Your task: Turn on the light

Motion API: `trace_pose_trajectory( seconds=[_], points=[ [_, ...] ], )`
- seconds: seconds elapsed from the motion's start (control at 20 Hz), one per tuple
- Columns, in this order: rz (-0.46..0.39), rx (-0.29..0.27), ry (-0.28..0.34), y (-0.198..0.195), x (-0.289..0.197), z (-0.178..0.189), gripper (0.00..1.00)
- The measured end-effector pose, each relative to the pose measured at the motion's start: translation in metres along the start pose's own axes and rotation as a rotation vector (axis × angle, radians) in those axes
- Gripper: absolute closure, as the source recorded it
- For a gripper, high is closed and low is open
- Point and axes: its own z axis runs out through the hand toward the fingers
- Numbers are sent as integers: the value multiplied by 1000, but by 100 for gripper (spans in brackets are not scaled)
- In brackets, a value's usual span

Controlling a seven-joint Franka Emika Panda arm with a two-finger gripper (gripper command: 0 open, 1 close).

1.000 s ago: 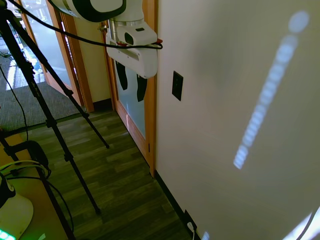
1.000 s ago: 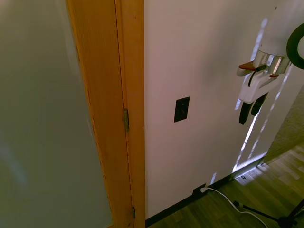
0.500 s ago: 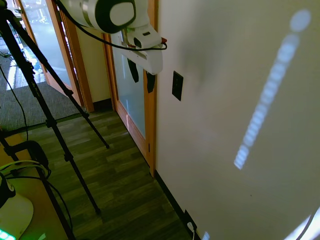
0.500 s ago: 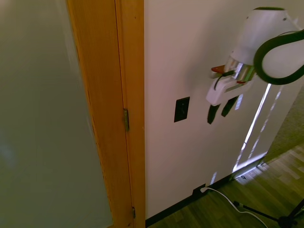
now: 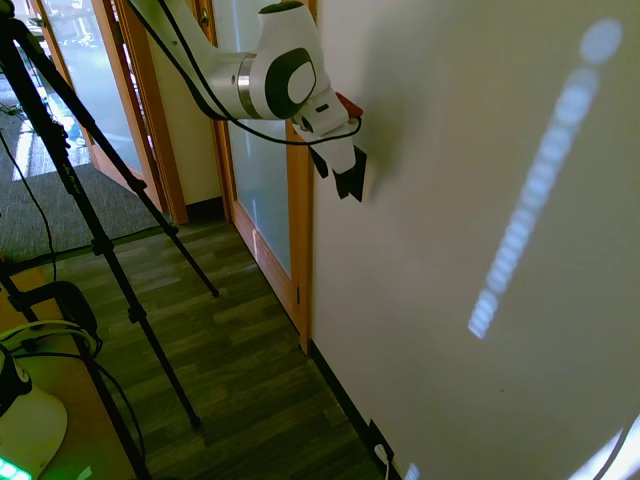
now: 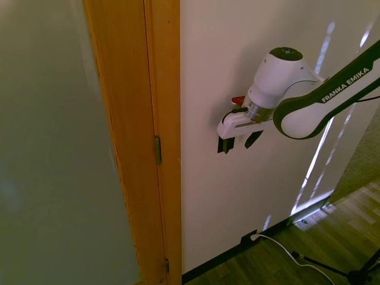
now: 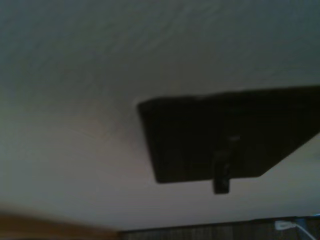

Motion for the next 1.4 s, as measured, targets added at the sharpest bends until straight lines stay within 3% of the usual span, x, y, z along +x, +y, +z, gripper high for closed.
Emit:
trace_pose_trajectory(
  seconds=[0.05, 0.45, 0.95, 1.4],
  points=[
    [18, -1, 29, 0, -3, 0, 100],
    [58, 39, 147, 1, -11, 2, 100],
    [49, 90, 160, -11, -15, 18, 100],
    [65, 100, 166, -11, -12, 16, 100]
  ],
)
